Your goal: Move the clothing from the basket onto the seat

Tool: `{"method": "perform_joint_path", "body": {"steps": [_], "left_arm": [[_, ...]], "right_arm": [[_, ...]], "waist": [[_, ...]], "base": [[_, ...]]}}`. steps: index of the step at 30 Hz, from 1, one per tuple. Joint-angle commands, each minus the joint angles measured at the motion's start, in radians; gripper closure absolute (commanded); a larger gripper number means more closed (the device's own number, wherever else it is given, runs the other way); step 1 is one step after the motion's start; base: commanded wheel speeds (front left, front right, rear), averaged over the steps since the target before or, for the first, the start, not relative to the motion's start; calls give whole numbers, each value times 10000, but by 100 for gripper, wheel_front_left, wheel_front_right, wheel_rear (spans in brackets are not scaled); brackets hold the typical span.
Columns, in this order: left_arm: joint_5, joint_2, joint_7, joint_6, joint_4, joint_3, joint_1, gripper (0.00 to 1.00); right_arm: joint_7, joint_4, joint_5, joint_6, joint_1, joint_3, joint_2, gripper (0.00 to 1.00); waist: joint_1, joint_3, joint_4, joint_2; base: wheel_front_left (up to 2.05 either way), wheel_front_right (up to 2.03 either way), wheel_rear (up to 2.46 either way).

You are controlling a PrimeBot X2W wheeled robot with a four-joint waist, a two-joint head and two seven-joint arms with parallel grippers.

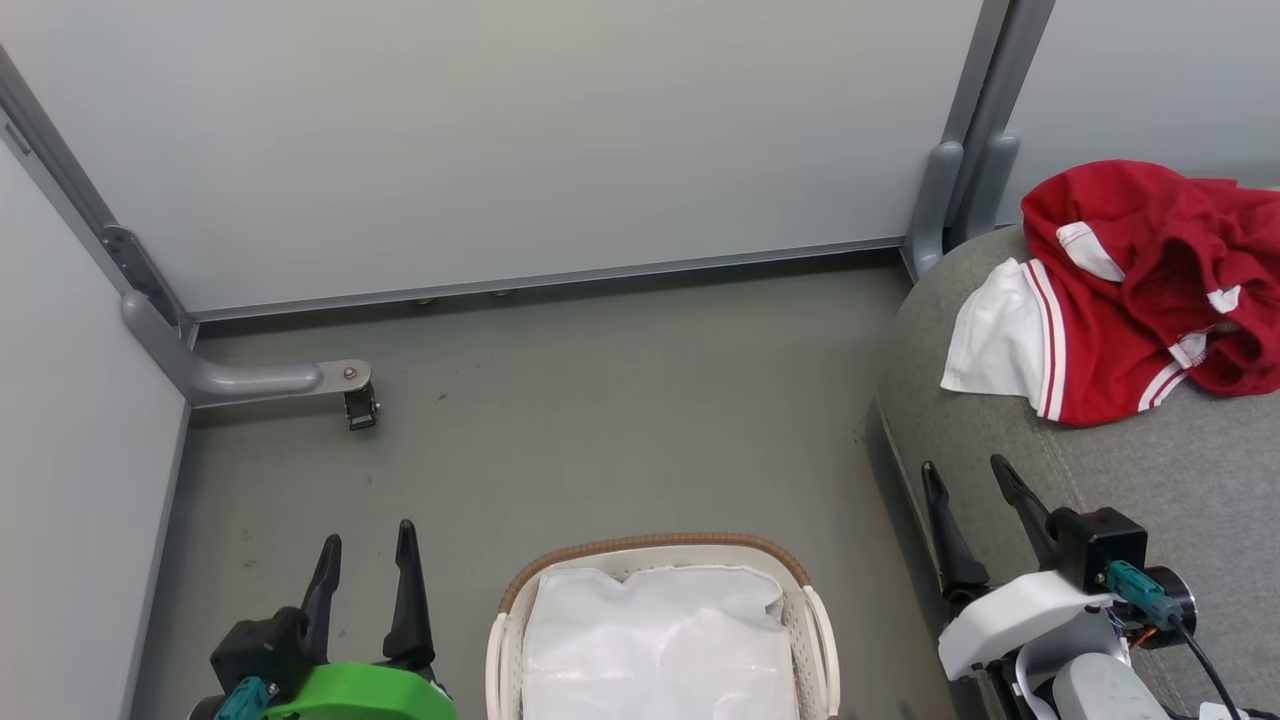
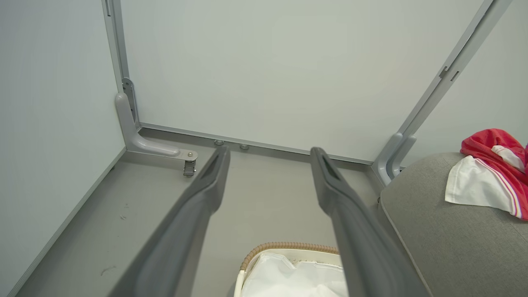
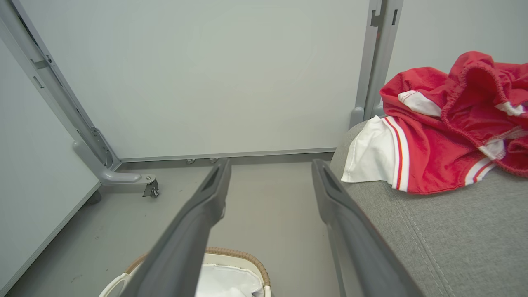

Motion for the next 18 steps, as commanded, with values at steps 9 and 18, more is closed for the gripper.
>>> {"method": "perform_joint_path", "body": {"steps": [9,18], "left_arm": [[24,4,-8,-64,-12,17,86,0],[-742,-1,238,-104,306,153,-53,100]], "right_arm": [[-18,35,-50,-15,31,-4,-37,0],[285,294,895,1,109,-118,56,100]], "waist": [[1,8,17,0],[1,7,-5,0]], "base": [[0,0,0],[0,0,0]]}}
